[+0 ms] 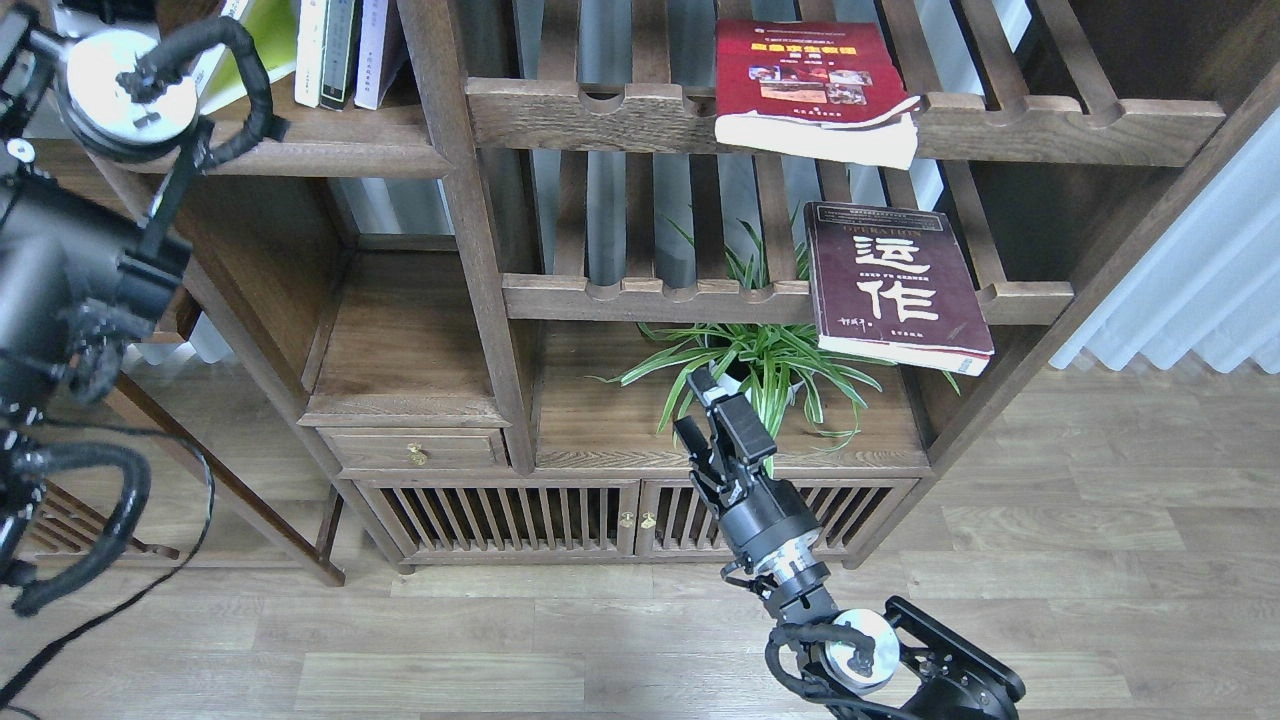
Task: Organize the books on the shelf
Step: 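Withdraw the left gripper from the top shelf and lower it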
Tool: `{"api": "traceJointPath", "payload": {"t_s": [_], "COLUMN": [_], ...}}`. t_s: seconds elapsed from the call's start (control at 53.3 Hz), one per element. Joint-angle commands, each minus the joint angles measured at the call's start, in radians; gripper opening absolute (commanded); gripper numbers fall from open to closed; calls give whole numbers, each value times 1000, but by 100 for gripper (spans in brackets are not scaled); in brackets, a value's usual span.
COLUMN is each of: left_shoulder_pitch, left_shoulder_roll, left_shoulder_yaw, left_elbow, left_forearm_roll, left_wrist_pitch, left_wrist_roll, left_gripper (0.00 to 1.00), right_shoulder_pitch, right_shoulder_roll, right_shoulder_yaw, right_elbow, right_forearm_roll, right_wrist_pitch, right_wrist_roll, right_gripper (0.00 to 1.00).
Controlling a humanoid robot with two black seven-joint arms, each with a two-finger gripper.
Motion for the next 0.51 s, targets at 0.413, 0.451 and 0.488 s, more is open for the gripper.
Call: {"api": "traceJointPath", "payload": {"t_s": [0.413, 0.451, 0.488], "left_shoulder_pitch": [153, 160, 165], "left_shoulder_roll": [-66, -71, -80], "left_shoulder_yaw": [-17, -17, -15], "left_elbow": [-262, -272, -280], "left_forearm_roll": [-26, -28, -28], "left_wrist_pitch": [-262, -262, -262], "left_wrist_roll": [145, 150, 154], "left_gripper": [98, 98, 98], "right_shoulder_pitch": [2, 2, 2], "right_shoulder_roll": [0, 0, 0], "right_shoulder_yaw": [84, 90, 93], "right_elbow": [-11, -11, -11], "right_forearm_roll": [16, 16, 16], "right_wrist_pitch": [0, 0, 0], "right_wrist_roll": [38, 38, 40], "right_gripper": [94, 94, 94]}}
